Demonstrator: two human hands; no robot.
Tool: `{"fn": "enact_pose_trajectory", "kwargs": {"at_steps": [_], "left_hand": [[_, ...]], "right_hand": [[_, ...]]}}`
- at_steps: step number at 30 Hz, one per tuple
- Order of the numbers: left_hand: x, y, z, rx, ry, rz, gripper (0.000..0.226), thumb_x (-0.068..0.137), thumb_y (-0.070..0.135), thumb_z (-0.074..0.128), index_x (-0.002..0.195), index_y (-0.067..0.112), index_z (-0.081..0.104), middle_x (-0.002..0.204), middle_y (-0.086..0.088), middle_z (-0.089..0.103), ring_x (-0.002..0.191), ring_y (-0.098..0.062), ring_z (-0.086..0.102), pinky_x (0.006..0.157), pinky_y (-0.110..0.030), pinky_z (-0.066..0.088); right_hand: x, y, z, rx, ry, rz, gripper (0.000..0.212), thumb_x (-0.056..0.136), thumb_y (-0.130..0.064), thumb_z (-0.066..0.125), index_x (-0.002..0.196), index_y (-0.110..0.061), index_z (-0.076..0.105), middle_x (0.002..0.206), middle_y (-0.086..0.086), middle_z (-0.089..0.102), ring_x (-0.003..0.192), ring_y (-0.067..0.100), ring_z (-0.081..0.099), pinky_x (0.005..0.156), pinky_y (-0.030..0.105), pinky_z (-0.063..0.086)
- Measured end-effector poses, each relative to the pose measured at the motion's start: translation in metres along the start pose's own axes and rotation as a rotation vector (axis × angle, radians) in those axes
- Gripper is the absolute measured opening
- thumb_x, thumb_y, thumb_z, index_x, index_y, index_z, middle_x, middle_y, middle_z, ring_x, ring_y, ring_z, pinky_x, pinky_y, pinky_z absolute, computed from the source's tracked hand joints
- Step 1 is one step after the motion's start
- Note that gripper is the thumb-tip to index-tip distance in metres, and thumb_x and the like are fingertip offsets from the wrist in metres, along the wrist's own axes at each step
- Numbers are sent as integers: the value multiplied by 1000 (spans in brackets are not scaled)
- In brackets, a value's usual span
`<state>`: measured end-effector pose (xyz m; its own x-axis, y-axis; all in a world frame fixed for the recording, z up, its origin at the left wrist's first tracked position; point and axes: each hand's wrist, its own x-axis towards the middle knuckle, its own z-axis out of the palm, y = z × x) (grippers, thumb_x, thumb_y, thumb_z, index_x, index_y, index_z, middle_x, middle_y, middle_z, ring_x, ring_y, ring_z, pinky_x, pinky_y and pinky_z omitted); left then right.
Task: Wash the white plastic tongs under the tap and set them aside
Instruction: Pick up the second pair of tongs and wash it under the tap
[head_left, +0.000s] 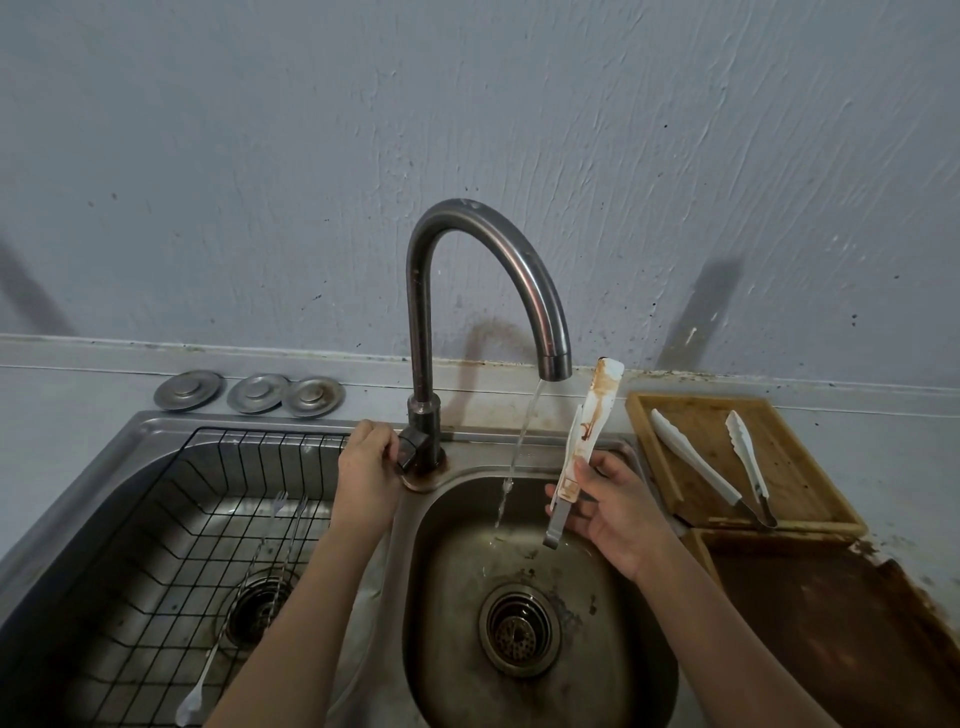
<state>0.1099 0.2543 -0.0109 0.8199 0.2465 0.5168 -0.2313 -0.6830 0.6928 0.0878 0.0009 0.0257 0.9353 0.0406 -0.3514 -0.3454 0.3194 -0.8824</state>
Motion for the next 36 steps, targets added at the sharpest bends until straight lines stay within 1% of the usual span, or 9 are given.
{"fn": "enact_pose_trajectory", "kwargs": {"at_steps": [4,7,9,12,15,17,25,30,36], "left_hand": [[1,1,-2,2,-18,-44,59,63,-26,44,58,31,33,72,-4,45,65,-19,42,58,-17,31],[-4,11,-5,38,-61,-78,31,73,-14,61,82,16,55,110,-8,49,107,-22,49,88,-30,45],[-13,26,-2,83,37,1,21,79,1,64,97,11,58,130,-12,41,130,-23,33,105,-30,31],[-31,59,7,-22,71,27,12,87,16,58,98,20,59,116,-1,53,112,-5,45,98,-21,39],[-48,83,22,-305,-371,-177,15,87,16,60,93,30,58,90,11,64,82,5,60,72,-8,46],[-55,84,33,-345,-563,-317,18,84,19,64,100,25,59,89,10,66,81,2,62,66,-8,45],[-56,78,30,-448,-629,-538,28,73,-9,57,86,14,69,58,-2,65,47,-9,58,42,-18,43],[-53,85,21,-573,-663,-618,24,81,-15,52,75,6,63,48,4,64,38,-4,59,38,-12,42],[-53,89,14,-584,-665,-599,25,82,-16,52,75,6,63,47,4,63,38,-2,58,38,-9,39]], "right_hand": [[0,1,2,-5,5,5,14,93,-9,51,106,-8,57,94,15,57,94,34,59,82,50,52],[0,3,5,-23,4,4,13,92,-9,51,104,-9,57,92,14,58,95,34,59,82,50,52],[1,6,11,-35,-3,1,11,91,-9,52,100,-9,58,89,14,59,94,35,58,80,50,52],[2,11,25,-58,-14,7,8,91,-8,53,96,-7,59,85,15,60,86,33,59,73,47,55],[3,22,40,-52,-10,38,7,92,-11,53,93,-7,59,91,18,66,86,33,63,79,50,53],[3,31,45,-58,12,37,10,93,-13,53,92,-7,60,86,15,67,76,26,65,68,39,56],[-8,42,40,-436,10,-168,14,80,-6,69,93,-9,65,80,7,71,50,12,60,41,24,46],[-6,39,44,-478,48,-183,16,90,-17,58,84,-3,64,71,14,66,61,23,58,61,42,48],[-9,37,47,-456,-12,-157,9,84,-12,66,85,-3,65,80,19,71,64,26,67,54,35,51]]}}
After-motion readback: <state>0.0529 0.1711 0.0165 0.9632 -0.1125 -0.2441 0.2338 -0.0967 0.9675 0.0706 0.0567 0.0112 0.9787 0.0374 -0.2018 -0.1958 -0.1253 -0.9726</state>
